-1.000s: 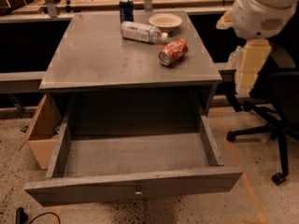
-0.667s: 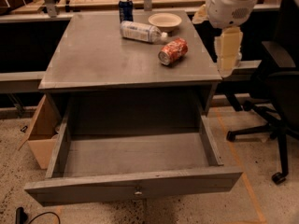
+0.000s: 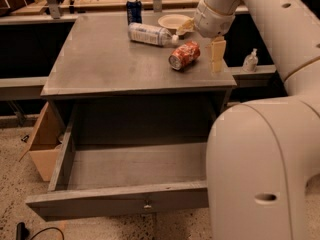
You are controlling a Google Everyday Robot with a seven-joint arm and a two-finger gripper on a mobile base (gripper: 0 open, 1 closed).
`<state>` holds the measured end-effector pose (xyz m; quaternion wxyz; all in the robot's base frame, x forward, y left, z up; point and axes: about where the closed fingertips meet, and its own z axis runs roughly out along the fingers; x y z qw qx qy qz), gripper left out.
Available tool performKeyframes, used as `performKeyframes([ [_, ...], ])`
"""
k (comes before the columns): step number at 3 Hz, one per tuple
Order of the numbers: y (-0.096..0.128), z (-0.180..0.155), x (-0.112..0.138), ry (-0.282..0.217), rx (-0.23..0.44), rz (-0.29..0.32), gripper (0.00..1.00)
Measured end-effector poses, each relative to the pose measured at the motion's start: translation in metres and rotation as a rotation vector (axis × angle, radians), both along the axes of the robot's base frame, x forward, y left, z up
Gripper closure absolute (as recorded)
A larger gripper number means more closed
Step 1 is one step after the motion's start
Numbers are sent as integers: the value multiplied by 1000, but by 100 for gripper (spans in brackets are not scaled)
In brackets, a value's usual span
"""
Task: Place coke can into top drawer
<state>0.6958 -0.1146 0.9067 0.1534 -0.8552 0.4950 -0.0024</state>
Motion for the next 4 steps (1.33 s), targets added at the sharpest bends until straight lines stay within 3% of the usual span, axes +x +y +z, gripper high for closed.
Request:
performKeyframes([
  [1, 13, 1, 23, -51, 56, 14, 0],
  [4, 24, -26, 55, -91, -91, 188, 0],
])
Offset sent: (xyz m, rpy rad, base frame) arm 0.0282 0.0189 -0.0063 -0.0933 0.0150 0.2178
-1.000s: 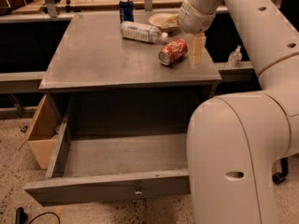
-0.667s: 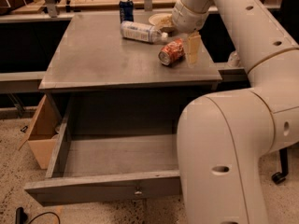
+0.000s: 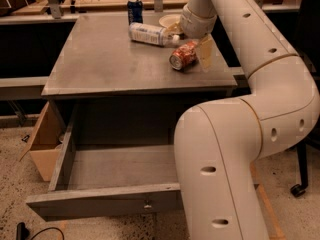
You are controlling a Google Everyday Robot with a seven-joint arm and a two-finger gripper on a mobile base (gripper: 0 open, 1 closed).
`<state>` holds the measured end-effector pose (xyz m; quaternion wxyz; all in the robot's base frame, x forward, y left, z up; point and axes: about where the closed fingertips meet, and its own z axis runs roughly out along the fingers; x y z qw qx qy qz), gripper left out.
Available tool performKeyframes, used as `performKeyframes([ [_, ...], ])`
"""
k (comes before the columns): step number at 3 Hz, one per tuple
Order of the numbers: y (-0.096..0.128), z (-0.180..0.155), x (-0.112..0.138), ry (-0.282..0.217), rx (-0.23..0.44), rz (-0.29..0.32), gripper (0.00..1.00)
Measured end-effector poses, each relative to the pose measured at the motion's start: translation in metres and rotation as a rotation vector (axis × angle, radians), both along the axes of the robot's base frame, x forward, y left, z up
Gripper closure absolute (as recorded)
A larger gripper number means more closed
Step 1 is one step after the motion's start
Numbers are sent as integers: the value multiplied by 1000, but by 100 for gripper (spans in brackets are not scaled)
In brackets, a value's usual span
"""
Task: Place coke can into top drawer
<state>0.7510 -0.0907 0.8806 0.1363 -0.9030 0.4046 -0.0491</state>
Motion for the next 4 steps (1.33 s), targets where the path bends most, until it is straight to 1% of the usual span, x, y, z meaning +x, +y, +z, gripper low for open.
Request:
performKeyframes([
  [1, -2, -4, 10, -24, -46, 33, 0],
  [2, -1, -8, 21, -52, -123, 77, 17],
  [3, 6, -17, 29, -57, -189, 142, 41],
  [4, 20, -32, 32, -37, -213, 209, 64],
])
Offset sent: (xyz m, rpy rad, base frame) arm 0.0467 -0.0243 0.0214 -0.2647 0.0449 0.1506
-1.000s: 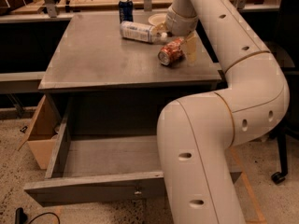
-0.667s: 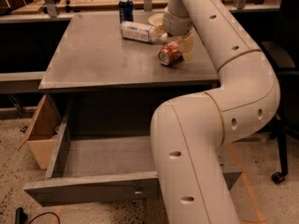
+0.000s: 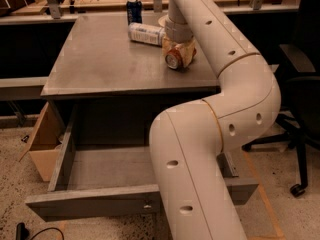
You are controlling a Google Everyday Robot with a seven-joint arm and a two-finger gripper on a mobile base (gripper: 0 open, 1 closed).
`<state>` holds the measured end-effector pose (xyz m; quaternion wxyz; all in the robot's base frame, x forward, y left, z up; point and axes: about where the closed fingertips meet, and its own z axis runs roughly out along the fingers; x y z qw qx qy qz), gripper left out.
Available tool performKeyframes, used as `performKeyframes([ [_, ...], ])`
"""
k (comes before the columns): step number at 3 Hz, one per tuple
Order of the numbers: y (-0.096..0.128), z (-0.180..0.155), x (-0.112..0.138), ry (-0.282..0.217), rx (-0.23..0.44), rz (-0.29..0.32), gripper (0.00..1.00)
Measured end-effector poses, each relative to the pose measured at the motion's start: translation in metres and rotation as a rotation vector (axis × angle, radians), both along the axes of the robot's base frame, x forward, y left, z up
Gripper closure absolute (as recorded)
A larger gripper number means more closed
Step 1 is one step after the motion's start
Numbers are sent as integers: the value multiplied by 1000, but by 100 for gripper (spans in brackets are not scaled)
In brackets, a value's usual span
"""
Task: Place coke can into top drawer
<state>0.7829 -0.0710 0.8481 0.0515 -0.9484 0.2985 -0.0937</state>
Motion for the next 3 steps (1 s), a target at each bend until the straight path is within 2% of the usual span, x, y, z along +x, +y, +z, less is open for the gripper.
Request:
performKeyframes([
  [1, 9, -11, -2, 28, 11, 24, 93],
  [3, 9, -9, -3, 28, 12, 24, 100],
])
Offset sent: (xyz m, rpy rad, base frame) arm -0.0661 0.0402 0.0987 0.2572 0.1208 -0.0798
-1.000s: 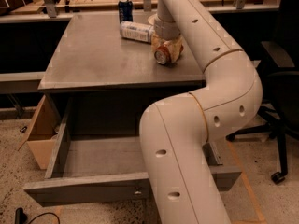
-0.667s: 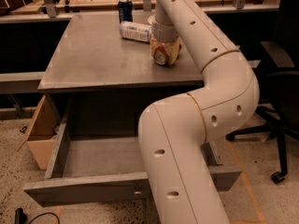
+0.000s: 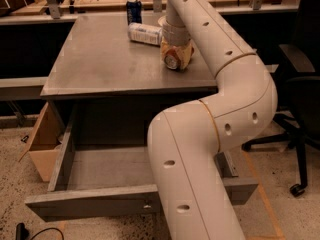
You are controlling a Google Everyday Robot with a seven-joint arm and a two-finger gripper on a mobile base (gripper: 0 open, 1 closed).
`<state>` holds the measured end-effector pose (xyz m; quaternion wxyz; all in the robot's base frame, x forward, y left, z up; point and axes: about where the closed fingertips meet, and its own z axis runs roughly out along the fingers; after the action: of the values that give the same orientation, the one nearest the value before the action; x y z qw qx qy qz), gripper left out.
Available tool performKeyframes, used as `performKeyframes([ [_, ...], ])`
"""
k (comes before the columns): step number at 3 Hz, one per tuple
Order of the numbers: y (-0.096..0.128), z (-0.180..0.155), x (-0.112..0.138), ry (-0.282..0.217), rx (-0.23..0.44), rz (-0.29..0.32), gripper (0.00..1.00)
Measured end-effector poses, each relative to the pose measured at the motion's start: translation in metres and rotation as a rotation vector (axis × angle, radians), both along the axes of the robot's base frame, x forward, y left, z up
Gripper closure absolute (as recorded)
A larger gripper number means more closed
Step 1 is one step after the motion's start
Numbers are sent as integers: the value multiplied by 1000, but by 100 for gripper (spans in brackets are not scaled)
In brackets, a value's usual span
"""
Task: Place coke can into top drawer
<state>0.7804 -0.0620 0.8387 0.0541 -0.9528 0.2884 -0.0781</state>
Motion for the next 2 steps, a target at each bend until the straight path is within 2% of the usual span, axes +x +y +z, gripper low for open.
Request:
performKeyframes([
  [1, 0, 0, 0, 0, 0, 0, 100],
  [2, 5, 9, 3, -30, 49, -15, 100],
])
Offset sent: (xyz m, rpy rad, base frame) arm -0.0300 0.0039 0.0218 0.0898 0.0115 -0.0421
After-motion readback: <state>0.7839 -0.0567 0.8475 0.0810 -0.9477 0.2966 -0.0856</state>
